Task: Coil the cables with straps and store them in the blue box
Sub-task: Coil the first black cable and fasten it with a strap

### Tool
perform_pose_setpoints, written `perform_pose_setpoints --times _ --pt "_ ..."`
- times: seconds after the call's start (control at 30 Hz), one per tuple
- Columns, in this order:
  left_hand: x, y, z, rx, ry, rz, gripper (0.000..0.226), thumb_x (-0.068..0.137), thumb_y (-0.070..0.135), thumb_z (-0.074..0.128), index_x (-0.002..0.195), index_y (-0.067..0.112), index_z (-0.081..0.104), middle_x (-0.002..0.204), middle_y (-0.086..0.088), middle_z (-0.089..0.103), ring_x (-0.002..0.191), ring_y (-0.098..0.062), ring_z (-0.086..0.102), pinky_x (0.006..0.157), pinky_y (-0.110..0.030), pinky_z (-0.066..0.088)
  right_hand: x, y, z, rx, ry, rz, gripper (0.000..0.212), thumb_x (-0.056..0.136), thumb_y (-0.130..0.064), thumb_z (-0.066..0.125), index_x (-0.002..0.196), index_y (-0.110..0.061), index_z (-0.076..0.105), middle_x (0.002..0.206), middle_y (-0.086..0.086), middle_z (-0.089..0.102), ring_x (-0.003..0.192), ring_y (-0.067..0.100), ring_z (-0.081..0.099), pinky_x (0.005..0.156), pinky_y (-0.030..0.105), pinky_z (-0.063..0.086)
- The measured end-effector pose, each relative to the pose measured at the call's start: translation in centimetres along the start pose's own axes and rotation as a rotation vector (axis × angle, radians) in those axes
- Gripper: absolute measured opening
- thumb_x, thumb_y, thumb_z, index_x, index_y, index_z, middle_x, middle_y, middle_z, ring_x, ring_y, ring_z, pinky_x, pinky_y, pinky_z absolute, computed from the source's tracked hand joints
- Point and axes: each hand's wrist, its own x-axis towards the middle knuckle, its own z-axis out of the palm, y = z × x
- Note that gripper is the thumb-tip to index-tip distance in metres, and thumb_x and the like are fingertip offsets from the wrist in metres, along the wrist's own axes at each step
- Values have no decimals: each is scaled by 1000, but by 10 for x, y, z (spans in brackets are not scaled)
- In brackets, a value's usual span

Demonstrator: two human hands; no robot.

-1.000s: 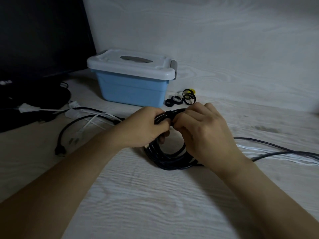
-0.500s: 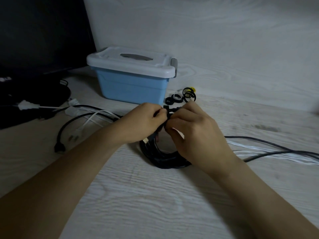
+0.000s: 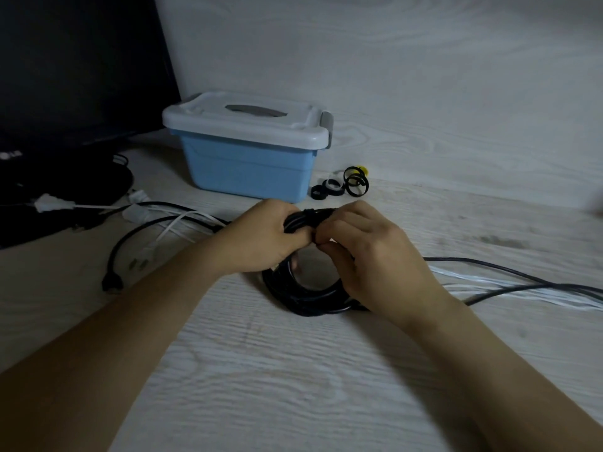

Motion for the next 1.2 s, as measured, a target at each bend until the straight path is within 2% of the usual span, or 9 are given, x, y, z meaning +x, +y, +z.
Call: perform_pose_setpoints --times 0.3,0.47,0.57,0.63,0.7,0.8,0.9,1.0,1.2 --pt "-4 12 -4 254 -49 113 27 90 42 52 89 16 59 76 -1 66 75 -18 65 73 -48 52 16 1 -4 -75 105 60 6 88 -4 63 89 -7 67 83 6 65 67 27 61 53 41 50" --pt "-3 18 -3 337 -73 104 14 96 25 53 96 11 57 75 0 64 68 -10 61 63 -26 48 22 0 -2 -56 127 131 5 85 -7 64 87 -10 67 83 2 65 61 24 62 50 38 49" --pt "-4 20 -3 328 -84 105 9 97 24 52 88 20 52 69 6 61 58 1 57 53 -14 40 24 1 -1 24 84 256 5 85 -15 60 87 -15 64 84 -1 64 67 24 61 56 43 52" --pt "-6 21 -1 297 -87 122 10 96 22 53 86 22 51 70 3 63 61 -4 60 57 -24 45 26 2 -1 92 73 359 6 84 -17 59 85 -20 63 87 -5 63 71 20 60 62 43 53" --pt "-8 24 -1 238 -101 141 6 95 19 56 89 19 53 73 0 66 65 -11 66 61 -35 51 27 2 -2 169 101 484 10 83 -16 65 80 -26 65 90 -8 61 73 7 57 70 27 53" --pt "-12 29 4 113 -109 164 12 93 27 63 96 16 59 79 1 68 63 -5 65 60 -27 53 27 2 -10 260 103 653 13 81 -17 75 77 -30 71 104 -8 55 94 3 49 79 2 34" --pt "-13 29 7 102 -65 214 14 94 37 60 94 22 62 70 9 67 56 -2 64 59 -29 52 25 2 -12 500 30 761 13 84 -15 74 78 -26 69 105 -6 64 101 6 56 92 15 40" --pt "-12 26 8 87 -40 225 18 97 35 54 80 38 58 61 18 63 52 -7 64 57 -28 50 24 6 -16 925 31 923 14 86 -10 73 93 -11 60 86 10 69 74 19 66 76 41 56" --pt "-6 19 23 -250 -17 112 29 101 22 50 78 13 64 64 -5 61 52 -24 58 54 -34 49 17 3 -12 674 95 936 11 92 -19 61 84 -12 63 76 3 64 54 15 59 45 30 49"
